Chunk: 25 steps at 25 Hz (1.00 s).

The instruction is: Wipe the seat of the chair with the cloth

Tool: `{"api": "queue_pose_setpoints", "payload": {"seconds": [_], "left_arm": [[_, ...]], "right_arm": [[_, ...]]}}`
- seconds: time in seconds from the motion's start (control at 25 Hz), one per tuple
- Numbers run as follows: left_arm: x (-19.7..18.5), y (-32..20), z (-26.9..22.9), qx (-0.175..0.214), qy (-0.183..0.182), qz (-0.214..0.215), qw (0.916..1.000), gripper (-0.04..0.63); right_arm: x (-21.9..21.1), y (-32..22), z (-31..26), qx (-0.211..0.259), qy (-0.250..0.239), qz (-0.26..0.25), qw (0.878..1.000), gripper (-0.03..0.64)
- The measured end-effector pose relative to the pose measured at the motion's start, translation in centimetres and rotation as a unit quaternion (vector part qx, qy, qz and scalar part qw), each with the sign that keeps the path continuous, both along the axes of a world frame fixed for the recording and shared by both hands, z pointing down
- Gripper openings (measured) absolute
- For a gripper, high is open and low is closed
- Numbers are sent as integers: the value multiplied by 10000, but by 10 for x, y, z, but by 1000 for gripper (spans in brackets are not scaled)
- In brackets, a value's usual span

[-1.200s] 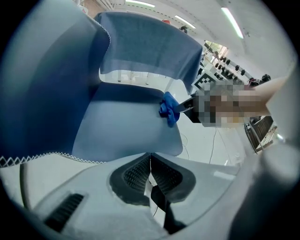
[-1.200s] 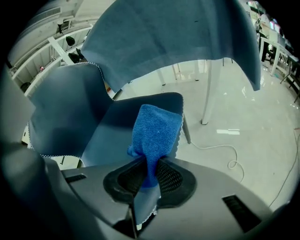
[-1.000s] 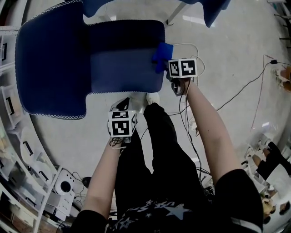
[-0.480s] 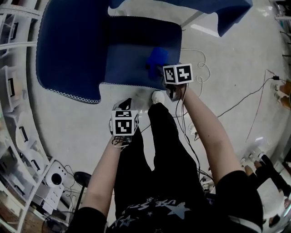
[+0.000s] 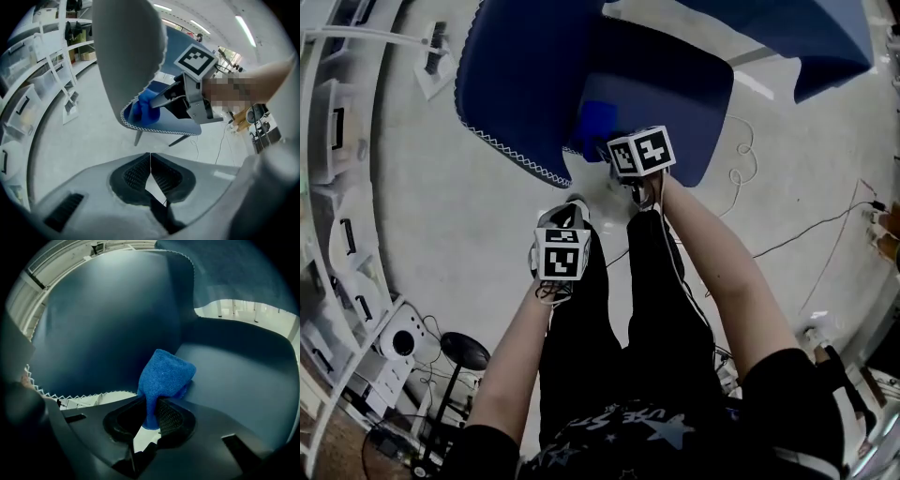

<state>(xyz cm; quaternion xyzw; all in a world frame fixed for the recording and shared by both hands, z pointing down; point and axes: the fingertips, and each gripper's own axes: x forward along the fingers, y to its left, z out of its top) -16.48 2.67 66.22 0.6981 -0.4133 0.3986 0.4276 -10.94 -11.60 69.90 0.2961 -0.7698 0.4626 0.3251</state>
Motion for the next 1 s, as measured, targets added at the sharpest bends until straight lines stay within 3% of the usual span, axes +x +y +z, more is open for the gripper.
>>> {"api": "queue_pose_setpoints", "payload": {"seconds": [0.24,0.48,0.72,1.0], "left_arm": [[-51,-3,3,14,-32,-134,9999,20],[-77,-8,5,56,-24,7,10000,21],[-67,-2,8,35,-33,422,9991,20],[-21,3,7,-1,-18,579,9983,20]], "right_arm": [[-31,2,26,-122,371,154,9991,55],[-16,9,34,-138,749,748,9943,57],[20,25,34,-172,949,1154,9886,57],[83,48,36,-263,1023,1338,9854,55]]}}
